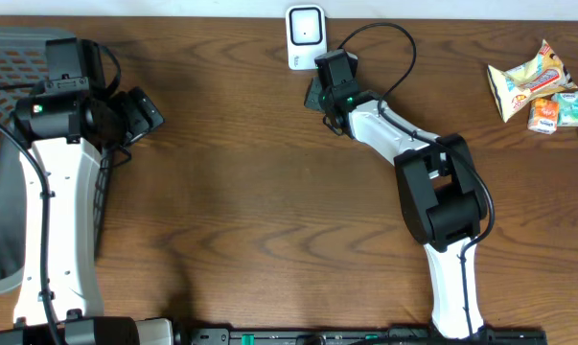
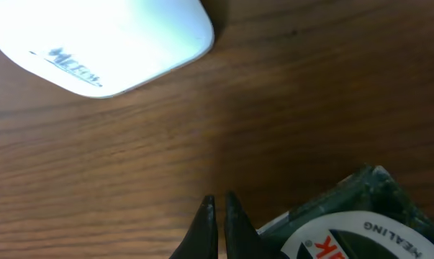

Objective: Scan the item barcode

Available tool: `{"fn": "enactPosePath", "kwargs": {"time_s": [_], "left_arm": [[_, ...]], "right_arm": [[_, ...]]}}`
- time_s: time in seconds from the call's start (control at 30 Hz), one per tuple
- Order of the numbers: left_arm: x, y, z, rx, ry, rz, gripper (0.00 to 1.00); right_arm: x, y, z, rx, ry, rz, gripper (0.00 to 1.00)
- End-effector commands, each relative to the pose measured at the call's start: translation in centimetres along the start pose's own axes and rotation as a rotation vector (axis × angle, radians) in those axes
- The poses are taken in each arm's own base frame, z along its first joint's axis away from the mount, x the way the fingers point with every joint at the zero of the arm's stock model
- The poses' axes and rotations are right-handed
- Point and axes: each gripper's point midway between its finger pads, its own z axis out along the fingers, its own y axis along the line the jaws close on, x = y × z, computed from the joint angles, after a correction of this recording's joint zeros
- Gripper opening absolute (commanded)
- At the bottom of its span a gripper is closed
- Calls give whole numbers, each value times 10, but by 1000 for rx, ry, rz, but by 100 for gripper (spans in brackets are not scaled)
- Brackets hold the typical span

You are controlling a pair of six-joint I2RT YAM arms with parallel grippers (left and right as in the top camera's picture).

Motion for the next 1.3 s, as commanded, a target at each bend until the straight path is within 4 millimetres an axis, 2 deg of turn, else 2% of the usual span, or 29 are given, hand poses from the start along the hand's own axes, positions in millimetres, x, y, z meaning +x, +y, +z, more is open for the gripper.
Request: {"fn": "enactPosePath", "kwargs": {"time_s": [0.0, 0.2, 0.3, 0.43, 0.5, 0.57, 0.67, 0.8, 1.0, 1.13, 1.27], "left_arm": [[-2, 1, -2, -4, -8, -11, 98], [-2, 1, -2, -4, -8, -11, 98], [-2, 1, -2, -4, -8, -11, 98], [-2, 1, -2, -4, -7, -11, 98], [-2, 1, -2, -4, -8, -11, 98], [-2, 1, -2, -4, -8, -11, 98], [-2, 1, -2, -4, -7, -11, 98], [-2, 1, -2, -4, -7, -11, 98], [-2, 1, -2, -4, -8, -11, 98], [-2, 1, -2, -4, -7, -11, 97], [-2, 1, -2, -4, -7, -11, 98]], "right_arm": [[5, -20, -9, 94, 32, -40, 1], [15, -45, -44, 191, 146, -55, 1], [14, -54, -67, 224, 191, -92, 7], [10, -61, -91, 243, 218, -128, 55], [6, -61, -93, 239, 211, -134, 75], [2, -63, -92, 233, 205, -165, 89], [-3, -67, -91, 226, 203, -234, 99], [-13, -74, -89, 213, 200, -383, 99], [-18, -100, -87, 209, 260, -673, 99], [-10, -106, -79, 93, 317, -710, 99], [-5, -116, -72, 34, 349, -676, 99]]}}
